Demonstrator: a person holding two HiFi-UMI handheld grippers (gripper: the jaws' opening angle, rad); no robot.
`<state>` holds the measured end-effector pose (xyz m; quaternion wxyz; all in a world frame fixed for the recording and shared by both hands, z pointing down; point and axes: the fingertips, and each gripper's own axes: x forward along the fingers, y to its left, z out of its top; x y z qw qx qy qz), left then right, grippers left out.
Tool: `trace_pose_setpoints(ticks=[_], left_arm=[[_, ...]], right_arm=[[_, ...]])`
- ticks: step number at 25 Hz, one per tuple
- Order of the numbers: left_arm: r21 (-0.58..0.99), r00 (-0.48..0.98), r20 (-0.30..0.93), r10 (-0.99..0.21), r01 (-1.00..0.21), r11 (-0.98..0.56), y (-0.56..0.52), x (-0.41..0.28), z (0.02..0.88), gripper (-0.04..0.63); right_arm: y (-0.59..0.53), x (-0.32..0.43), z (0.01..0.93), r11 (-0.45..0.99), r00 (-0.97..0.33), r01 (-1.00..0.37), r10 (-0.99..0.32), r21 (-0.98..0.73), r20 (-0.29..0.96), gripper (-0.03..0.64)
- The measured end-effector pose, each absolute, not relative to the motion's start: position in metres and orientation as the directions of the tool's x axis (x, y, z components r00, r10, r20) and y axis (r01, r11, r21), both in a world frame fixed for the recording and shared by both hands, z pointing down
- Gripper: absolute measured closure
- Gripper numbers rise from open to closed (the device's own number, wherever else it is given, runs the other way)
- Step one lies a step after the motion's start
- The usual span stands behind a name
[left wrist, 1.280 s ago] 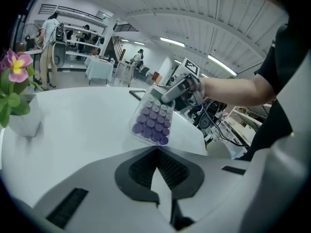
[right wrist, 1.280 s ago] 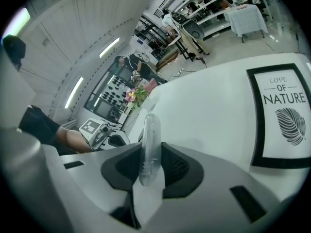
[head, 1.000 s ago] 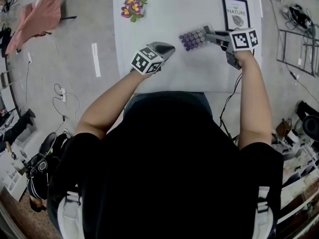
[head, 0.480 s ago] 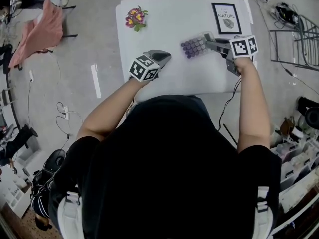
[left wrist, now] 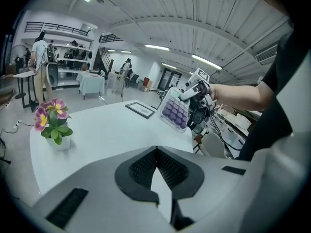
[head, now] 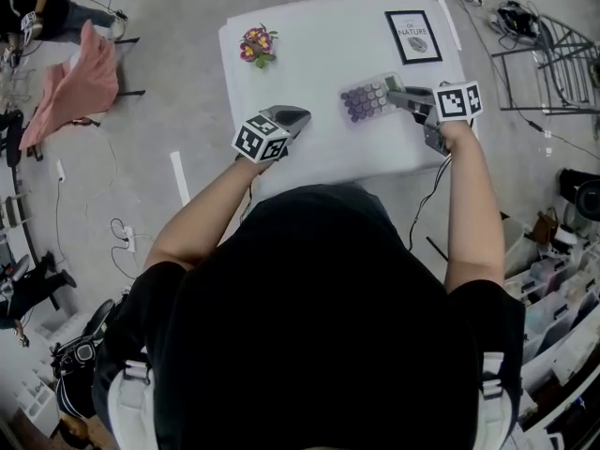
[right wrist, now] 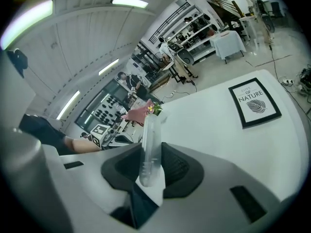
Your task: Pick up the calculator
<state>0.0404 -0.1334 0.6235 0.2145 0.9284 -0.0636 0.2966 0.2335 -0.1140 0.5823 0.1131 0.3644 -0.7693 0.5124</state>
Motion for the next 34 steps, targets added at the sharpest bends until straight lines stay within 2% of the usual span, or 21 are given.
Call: trace_pose_setpoints(ticks=[12, 34], left_arm=[[0.327, 0.839, 0.544, -0.008, -0.22, -0.919, -0.127, 0.011, 0.594, 0.577], [0.317, 0.853, 0.519, 0.064, -0.123, -0.94, -0.105, 0.008, 0.582, 0.577]], right_arm=[[-0.055, 0.218, 0.559, 0.173, -0.652, -0.71, -0.526, -0.682, 0.545, 0.509], [0.01, 0.213, 0.555, 0.066, -0.546, -0.734, -0.65, -0.676, 0.528, 0.509]])
